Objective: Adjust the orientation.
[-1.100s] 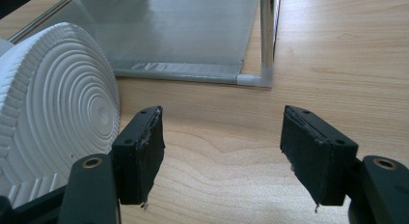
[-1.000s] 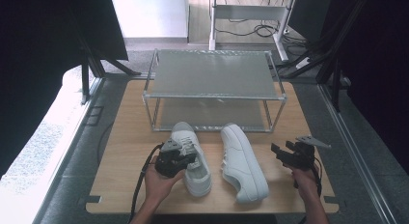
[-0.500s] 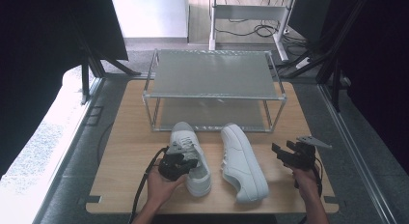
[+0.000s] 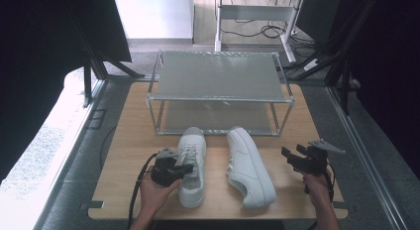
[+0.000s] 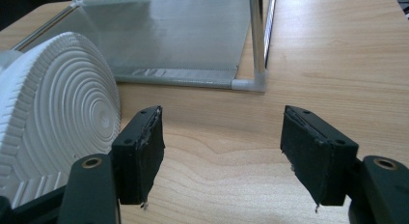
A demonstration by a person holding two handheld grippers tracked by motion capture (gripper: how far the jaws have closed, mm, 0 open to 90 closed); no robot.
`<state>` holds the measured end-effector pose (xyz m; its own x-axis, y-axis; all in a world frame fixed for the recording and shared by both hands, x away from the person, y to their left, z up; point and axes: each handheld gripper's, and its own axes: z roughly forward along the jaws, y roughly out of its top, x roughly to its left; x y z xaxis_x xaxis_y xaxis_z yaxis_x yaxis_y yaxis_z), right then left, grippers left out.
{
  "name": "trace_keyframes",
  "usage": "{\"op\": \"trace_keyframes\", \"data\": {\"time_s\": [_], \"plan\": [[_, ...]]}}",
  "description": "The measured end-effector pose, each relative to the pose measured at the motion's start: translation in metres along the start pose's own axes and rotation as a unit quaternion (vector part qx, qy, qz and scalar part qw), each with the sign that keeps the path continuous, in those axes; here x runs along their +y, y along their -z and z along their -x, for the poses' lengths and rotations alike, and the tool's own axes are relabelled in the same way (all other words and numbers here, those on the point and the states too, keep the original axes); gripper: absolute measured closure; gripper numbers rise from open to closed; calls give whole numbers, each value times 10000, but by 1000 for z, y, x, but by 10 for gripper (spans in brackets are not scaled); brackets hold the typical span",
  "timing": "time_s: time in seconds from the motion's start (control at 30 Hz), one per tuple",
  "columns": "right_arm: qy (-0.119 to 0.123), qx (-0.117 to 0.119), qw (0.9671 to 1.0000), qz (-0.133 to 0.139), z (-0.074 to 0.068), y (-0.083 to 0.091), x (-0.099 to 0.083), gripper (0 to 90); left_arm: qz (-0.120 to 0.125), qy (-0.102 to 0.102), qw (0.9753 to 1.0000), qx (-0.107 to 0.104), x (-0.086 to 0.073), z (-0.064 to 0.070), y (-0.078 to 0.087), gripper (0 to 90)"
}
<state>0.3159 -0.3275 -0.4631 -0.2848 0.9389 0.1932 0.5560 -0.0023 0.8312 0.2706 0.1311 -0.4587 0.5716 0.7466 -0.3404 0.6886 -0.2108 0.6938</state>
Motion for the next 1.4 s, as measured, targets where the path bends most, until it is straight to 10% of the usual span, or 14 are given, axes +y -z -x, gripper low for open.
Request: {"op": "trace_keyframes", "data": {"time_s": [0.43, 0.67, 0.9, 1.4], "plan": [[17, -21, 10000, 33, 1, 1, 1, 325, 101, 322, 9994, 44, -3, -19, 13, 900], [100, 37, 9999, 60, -4, 1, 3, 331, 308, -13, 9995, -57, 4, -4, 21, 801], [186, 156, 9996, 164, -13, 3, 8, 370, 1462, -548, 9872, 316, 11, 5, 50, 478], [666, 674, 9953, 202, -56, 9, 21, 640, 1254, 169, 9911, 401, -1, -33, 42, 360]]}}
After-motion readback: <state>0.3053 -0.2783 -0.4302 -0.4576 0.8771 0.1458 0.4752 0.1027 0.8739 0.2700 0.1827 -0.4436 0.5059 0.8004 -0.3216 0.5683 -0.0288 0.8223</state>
